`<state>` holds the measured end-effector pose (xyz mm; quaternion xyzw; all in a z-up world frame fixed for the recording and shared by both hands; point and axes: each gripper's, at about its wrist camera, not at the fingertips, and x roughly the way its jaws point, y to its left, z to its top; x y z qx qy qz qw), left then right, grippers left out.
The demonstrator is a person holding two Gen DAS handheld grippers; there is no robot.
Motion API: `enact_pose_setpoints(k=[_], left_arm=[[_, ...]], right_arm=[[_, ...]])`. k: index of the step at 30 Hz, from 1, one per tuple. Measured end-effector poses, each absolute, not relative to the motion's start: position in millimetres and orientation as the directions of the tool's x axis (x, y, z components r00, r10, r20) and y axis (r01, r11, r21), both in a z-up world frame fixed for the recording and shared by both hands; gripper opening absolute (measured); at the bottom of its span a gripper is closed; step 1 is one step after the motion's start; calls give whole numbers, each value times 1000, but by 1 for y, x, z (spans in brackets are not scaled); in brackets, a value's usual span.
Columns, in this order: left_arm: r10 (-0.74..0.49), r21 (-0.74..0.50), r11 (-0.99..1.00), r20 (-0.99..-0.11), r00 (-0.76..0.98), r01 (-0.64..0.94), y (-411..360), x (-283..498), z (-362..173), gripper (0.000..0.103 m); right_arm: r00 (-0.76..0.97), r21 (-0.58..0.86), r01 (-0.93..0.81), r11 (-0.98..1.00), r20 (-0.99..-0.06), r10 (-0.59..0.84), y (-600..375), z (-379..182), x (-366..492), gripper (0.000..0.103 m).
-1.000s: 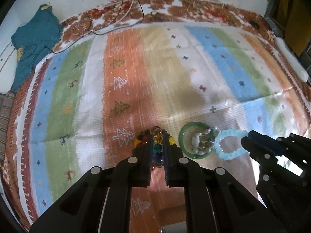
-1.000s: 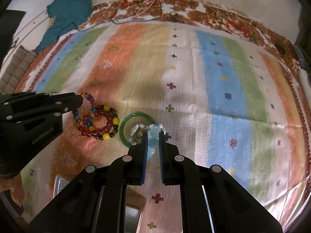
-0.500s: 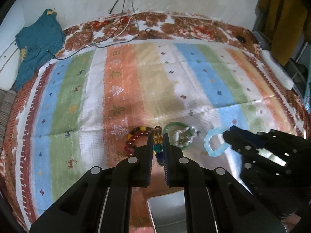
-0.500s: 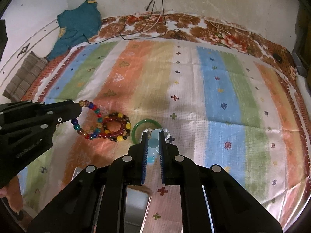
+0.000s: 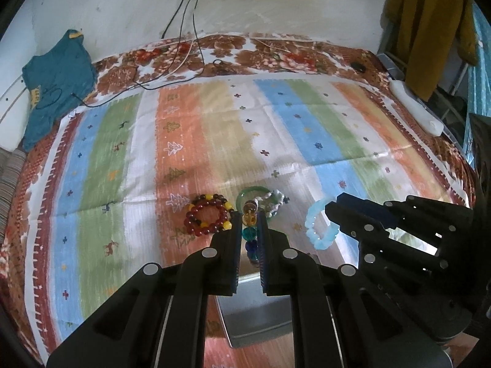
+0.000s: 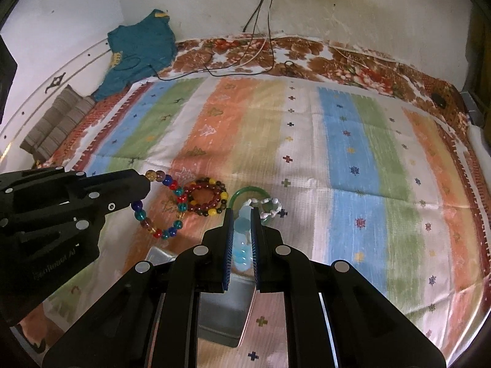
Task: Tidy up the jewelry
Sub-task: 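Lower both held bracelets into the silver tin and open both grippers, then move both open grippers back toward the red bracelet and green bangle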
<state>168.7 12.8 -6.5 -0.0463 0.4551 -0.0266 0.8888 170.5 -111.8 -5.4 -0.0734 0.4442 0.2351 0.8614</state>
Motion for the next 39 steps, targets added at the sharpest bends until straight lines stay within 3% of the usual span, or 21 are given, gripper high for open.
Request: enact_pose_setpoints(k=[29, 32, 34, 39], left_arm=[[-92, -98, 995, -822, 563, 19, 2, 103, -14, 10], [-28, -57, 998, -832, 554, -35, 8, 104, -18, 11], [-10, -50, 997, -834, 552, -57, 14, 105, -19, 19], [-2, -54, 995, -844, 537, -82, 22, 109, -23, 31]], right_arm=[[449, 82, -489, 868, -830, 331, -127, -20, 115, 12], [472, 60, -459, 887, -829, 301, -131, -19, 121, 16], [475, 61, -435, 899, -833, 286, -136, -21, 125, 29], [462, 58, -402, 914, -849, 257, -143, -28, 137, 34]])
